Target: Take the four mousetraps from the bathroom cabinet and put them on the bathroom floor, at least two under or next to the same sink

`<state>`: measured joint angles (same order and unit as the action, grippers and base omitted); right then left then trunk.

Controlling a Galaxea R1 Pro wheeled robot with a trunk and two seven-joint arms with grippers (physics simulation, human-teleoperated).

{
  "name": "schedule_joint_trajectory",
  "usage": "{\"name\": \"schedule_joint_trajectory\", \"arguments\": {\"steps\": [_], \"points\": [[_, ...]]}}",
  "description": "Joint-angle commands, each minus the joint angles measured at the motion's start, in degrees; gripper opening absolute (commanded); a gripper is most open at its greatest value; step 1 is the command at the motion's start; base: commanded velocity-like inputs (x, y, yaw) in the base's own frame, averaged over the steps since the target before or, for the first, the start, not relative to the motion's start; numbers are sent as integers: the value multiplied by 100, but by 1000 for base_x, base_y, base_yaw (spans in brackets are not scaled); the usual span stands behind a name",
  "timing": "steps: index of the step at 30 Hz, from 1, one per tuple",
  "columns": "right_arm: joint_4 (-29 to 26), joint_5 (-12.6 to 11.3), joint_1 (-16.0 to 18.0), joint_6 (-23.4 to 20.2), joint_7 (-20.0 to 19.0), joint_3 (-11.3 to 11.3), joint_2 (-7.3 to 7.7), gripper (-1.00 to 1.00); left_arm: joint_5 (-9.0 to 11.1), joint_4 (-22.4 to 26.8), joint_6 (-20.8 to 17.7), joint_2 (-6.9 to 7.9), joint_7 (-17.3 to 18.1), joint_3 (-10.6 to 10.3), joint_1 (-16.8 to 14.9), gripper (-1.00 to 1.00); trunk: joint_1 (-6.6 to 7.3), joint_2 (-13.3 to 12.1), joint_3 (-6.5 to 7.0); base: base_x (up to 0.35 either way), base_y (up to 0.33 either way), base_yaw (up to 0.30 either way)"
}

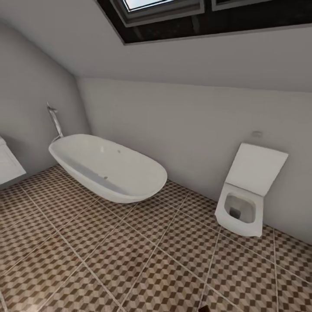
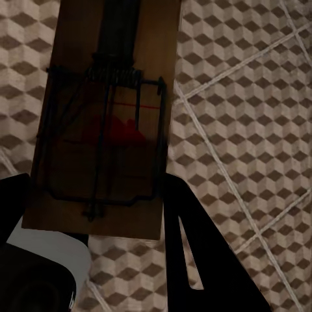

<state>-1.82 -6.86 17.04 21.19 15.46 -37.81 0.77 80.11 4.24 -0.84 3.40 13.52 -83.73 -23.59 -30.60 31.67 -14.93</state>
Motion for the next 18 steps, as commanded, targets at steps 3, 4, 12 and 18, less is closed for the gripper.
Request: {"name": "schedule_joint_trajectory", "arguments": {"steps": [3,4,12,18], "points": [[-3,-78,1,22,-8,-51,2,-100,39,6,-4,3,10,-47,-6,-100,-2,7,-8,0,0,288],[-3,-78,1,22,-8,-51,2,-100,39,6,-4,3,10,-47,-6,-100,-2,7,-8,0,0,288],[-2,-78,1,21,-8,-51,2,-100,39,6,-4,3,10,-47,-6,-100,-2,7,-8,0,0,288],[-2,-78,1,20,-8,-51,2,-100,39,6,-4,3,10,-47,-6,-100,-2,7,-8,0,0,288]]}}
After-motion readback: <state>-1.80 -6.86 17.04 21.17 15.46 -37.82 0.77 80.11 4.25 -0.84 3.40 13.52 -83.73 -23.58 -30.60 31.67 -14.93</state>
